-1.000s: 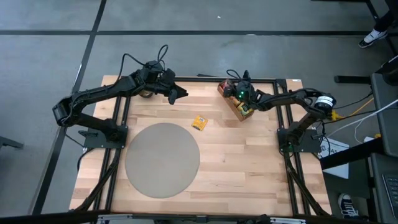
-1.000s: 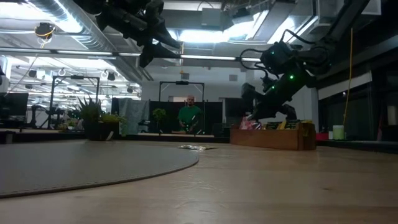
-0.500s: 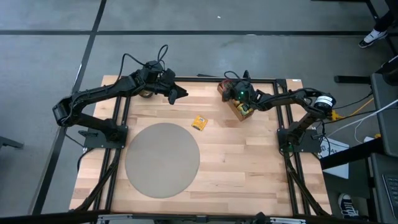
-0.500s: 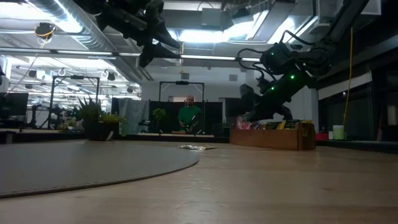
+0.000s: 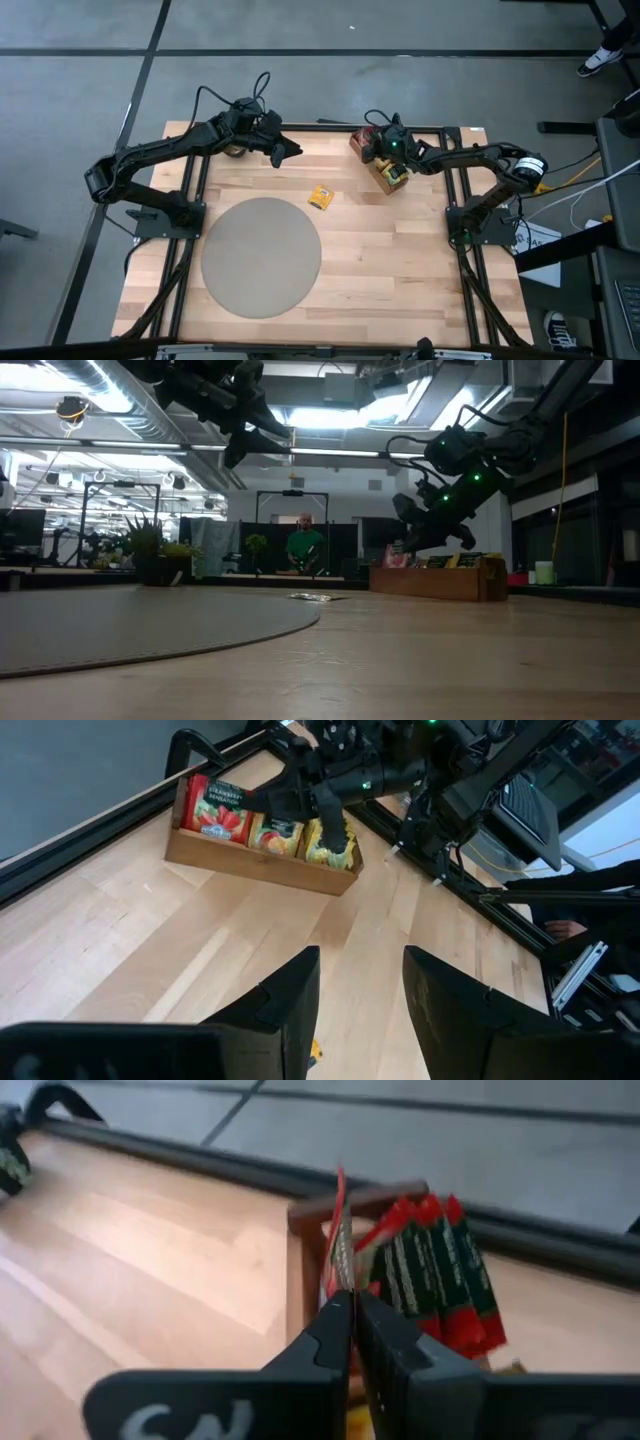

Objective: Pick & Place Tea
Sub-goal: Put the red tea bag into the top section of the wooden organizer, then put the orange tea bag into the middle section of the wooden organizer

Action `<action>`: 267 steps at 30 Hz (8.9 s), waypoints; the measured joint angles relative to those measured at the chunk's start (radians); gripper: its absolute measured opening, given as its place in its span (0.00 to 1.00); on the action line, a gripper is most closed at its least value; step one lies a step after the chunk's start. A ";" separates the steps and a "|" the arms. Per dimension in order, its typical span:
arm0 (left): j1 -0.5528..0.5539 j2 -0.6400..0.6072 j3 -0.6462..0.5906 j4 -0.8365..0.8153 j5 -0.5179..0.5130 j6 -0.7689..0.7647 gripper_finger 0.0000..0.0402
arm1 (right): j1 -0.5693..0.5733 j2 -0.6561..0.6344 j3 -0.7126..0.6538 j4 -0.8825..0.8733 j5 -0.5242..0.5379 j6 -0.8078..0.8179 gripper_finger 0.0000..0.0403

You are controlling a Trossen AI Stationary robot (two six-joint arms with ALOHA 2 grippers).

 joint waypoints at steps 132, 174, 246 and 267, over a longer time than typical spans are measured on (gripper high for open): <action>-0.146 0.611 0.002 -0.007 -0.003 -0.230 0.35 | 0.257 0.505 0.443 -0.262 -0.603 0.217 0.01; -0.236 0.098 0.000 -0.242 -0.706 1.085 0.00 | 0.078 0.329 0.441 0.329 -1.226 0.791 0.33; 0.003 0.002 0.000 -0.071 -0.290 0.023 0.37 | 0.017 0.327 0.443 0.363 -1.057 0.573 0.03; 0.073 0.080 0.000 0.154 -0.097 -0.412 0.38 | 0.062 0.327 0.505 0.476 -0.806 0.657 0.03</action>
